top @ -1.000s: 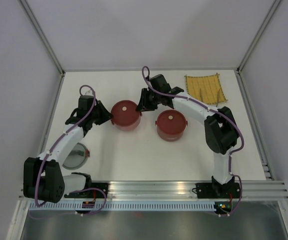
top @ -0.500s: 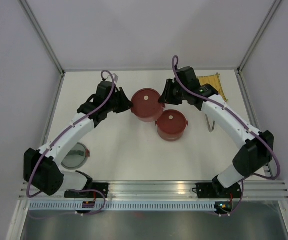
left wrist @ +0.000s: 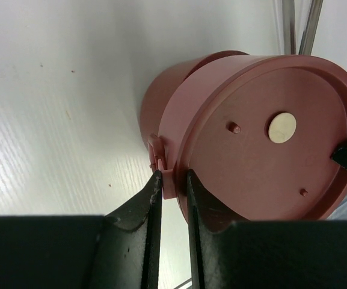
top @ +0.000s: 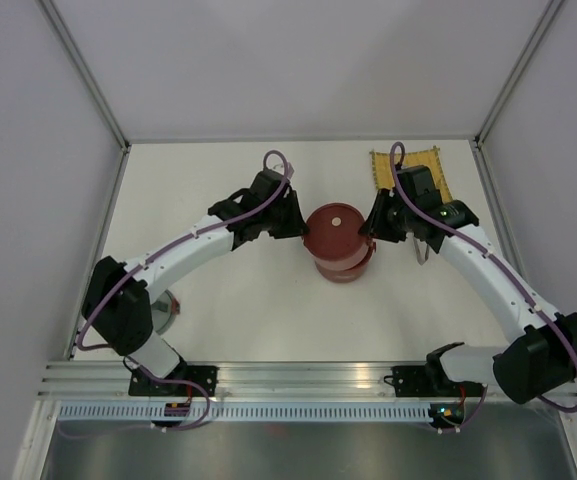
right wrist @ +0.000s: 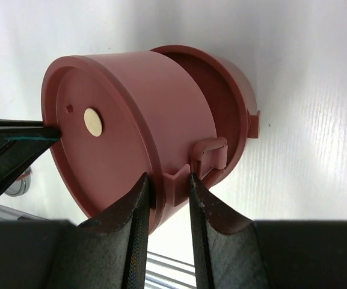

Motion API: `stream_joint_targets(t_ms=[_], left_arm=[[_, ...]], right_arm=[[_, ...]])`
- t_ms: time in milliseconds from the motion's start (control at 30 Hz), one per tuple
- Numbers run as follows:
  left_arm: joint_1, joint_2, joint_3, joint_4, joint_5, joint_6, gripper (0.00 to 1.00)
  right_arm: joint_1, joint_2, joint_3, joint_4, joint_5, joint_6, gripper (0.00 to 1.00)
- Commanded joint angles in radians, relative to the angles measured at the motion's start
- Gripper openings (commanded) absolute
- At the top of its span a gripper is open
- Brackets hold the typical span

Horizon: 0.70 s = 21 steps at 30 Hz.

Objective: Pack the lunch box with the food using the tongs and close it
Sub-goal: Place the packing box into the packing box.

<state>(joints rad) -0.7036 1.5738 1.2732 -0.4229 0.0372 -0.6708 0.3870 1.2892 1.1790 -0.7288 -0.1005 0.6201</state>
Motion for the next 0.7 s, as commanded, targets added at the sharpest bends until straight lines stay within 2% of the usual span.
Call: stream_joint_targets(t_ms=[0, 333, 667], left_arm=[[-0.048, 0.017, 0.109, 0.153, 0.121, -0.069, 0.18], [-0.053, 0.052, 0.158, 0.139, 0.104, -0.047, 0.18], [-0.083, 0.110, 0.278, 0.089, 0.110, -0.018, 0.18]], right_arm=[[-0.016, -0.010, -0.015, 0.045, -0.082, -0.008, 0.08], [-0.073, 0.013, -0.028, 0.043, -0.105, -0.039, 0.09], [-0.092, 0.004, -0.059, 0.055, -0.120, -0.028, 0.08]])
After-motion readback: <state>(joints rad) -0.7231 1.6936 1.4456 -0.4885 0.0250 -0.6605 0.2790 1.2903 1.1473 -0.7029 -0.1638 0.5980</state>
